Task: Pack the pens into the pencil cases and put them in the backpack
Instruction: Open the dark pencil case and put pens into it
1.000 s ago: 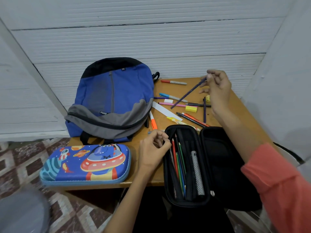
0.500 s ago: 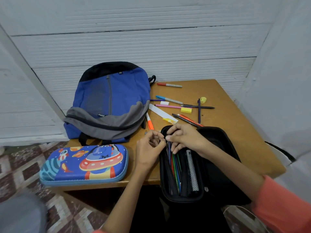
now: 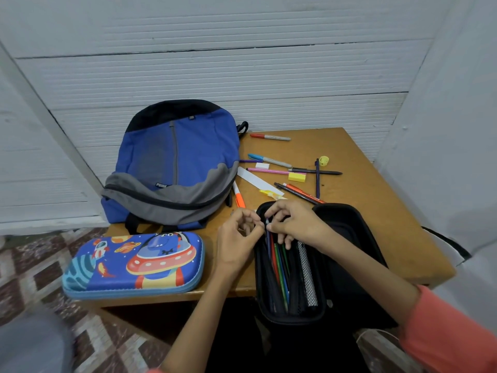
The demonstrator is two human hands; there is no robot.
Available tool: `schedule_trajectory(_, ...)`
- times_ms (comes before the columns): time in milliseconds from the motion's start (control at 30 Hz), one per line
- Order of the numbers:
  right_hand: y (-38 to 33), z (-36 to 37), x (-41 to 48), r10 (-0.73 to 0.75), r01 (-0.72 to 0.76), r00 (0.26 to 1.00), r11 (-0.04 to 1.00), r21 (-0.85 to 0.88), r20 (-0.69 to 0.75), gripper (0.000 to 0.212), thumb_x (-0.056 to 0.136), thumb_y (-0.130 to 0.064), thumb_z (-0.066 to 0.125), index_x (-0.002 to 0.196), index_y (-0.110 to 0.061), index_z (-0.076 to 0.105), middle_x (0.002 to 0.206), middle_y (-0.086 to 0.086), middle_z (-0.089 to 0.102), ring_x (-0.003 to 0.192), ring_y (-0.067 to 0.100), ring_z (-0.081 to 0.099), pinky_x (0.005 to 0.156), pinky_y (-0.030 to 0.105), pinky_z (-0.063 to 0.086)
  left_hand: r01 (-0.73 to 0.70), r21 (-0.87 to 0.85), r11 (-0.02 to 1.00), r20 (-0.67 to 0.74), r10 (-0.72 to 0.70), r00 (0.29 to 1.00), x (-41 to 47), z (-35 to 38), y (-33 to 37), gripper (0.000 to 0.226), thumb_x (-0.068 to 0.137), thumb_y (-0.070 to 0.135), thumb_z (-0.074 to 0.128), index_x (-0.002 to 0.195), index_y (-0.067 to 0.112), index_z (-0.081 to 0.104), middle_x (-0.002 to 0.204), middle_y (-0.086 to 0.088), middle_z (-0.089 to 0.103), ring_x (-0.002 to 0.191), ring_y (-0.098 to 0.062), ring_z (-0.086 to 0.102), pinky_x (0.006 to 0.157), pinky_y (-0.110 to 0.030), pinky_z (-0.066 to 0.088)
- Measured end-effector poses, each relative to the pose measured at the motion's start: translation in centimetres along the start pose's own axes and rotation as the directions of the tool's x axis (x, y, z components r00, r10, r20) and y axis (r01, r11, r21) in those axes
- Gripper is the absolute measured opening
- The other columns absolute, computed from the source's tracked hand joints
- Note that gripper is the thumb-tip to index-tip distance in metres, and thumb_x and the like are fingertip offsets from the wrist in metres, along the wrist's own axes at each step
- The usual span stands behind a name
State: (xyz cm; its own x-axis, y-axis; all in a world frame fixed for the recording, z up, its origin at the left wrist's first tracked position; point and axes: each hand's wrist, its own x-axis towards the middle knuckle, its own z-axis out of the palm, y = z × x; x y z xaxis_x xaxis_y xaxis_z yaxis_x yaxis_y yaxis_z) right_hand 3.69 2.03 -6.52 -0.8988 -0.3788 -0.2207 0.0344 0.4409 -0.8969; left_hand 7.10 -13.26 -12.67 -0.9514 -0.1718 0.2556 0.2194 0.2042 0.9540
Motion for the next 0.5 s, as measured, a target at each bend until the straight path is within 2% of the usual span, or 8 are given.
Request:
schedule_trajectory(133,-0.16,0.15,-0.13,-0.003,0.003,1.0,0.995,-0.099,0.008,0.038,0.078,0.007,0.072,0.107,-0.009,0.054,0.088,0.016,0.069,0.054,0.02,0.063,0.042,0.023,0.049,0.005,-0.003,1.0,-0.005,-0.005,1.0,0.01,0.04,0.13,0.007,0.077,0.017,0.068,0.081,0.019,0.062,0.069,-0.001,0.059,0.06,-0.008,0.045,0.058,-0.026,0.039)
schedule_trajectory(267,-0.15,0.25,-0.08,-0.017,0.016,1.0,0.993,-0.12,-0.005,0.038,0.078,0.005,0.072,0.107,-0.009,0.053,0.087,0.016,0.069,0.049,0.016,0.061,0.04,0.022,0.047,0.0,0.002,1.0,-0.004,0.0,1.0,0.02,0.11,0.01,0.012,0.079,0.011,0.069,0.08,0.021,0.062,0.07,0.009,0.058,0.06,-0.007,0.045,0.058,-0.025,0.038)
schedule_trajectory(367,-0.2,0.14,-0.01,-0.005,0.006,1.0,0.996,-0.085,0.015,0.042,0.076,0.002,0.076,0.109,-0.009,0.052,0.086,0.016,0.069,0.052,0.019,0.061,0.04,0.023,0.047,-0.004,0.002,1.0,-0.008,0.004,1.0,0.0,0.09,0.05,0.007,0.076,0.018,0.067,0.08,0.021,0.062,0.071,0.01,0.059,0.06,-0.009,0.045,0.058,-0.027,0.039)
schedule_trajectory(500,-0.17,0.5,0.08,-0.034,0.032,0.999,0.98,-0.195,-0.005,0.048,0.073,-0.001,0.08,0.111,-0.013,0.053,0.08,0.009,0.068,0.047,0.014,0.06,0.04,0.022,0.046,-0.004,-0.006,1.0,-0.002,0.004,1.0,0.0,0.09,0.09,0.008,0.077,0.016,0.068,0.08,0.02,0.062,0.071,0.006,0.059,0.058,-0.007,0.044,0.056,-0.025,0.037)
